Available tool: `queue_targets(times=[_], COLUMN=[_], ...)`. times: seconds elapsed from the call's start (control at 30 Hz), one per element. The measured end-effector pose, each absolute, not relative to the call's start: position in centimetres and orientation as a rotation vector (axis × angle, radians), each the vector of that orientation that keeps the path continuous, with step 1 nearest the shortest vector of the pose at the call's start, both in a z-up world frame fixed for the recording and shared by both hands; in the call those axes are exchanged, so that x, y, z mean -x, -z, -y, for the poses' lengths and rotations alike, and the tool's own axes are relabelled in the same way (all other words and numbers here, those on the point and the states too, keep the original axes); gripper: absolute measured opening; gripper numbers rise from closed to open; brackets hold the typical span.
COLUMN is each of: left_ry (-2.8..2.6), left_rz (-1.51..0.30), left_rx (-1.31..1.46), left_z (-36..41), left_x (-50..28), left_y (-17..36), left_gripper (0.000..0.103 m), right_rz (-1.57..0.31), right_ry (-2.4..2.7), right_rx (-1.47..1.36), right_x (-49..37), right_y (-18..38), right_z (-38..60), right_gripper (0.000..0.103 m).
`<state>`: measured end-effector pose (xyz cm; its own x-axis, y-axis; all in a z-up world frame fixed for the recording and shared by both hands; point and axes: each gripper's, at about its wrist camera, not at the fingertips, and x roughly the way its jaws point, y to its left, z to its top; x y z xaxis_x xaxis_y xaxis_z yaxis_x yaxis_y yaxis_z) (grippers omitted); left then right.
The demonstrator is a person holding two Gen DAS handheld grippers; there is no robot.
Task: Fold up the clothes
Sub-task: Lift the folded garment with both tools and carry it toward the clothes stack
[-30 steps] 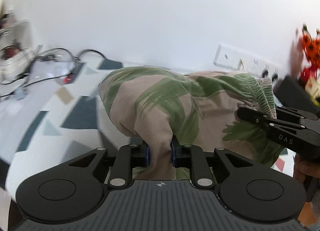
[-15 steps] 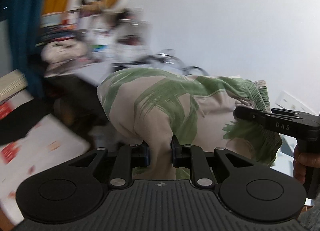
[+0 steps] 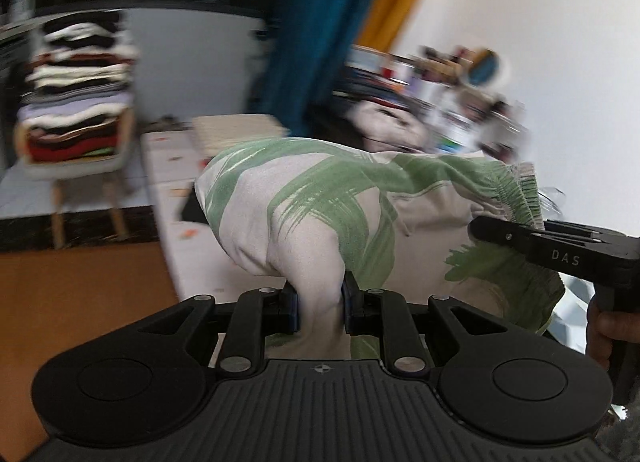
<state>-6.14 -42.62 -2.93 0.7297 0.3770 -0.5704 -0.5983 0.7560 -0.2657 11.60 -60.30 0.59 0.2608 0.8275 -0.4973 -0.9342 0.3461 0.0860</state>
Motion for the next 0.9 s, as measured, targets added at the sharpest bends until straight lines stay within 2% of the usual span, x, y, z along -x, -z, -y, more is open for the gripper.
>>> queue_targets(times=[0.23,0.53,0.9], left_ry=[-0.701,-0.746,-0.687], left_rz=[-0.525,-0.526,-0.540], left_rx=[0.482,0.499,0.562], left_z=[35.7,26.4,10.5], left_x=[7.4,4.5,6.0], left_y=[3.5,2.4,5.9], left_gripper=[0.020,0.020,0.020], right_rz=[-0.514,-0.500,-0.608], right_ry=[-1.365,-1.434,-1.404], right_rx=[0.279,0.272,0.279], right_x=[-10.6,-15.3,-16.9], right_y=[0.1,-0.6,2.4], right_z=[49.6,38.1,22.8], right_gripper=[0.017,0.017,0.017])
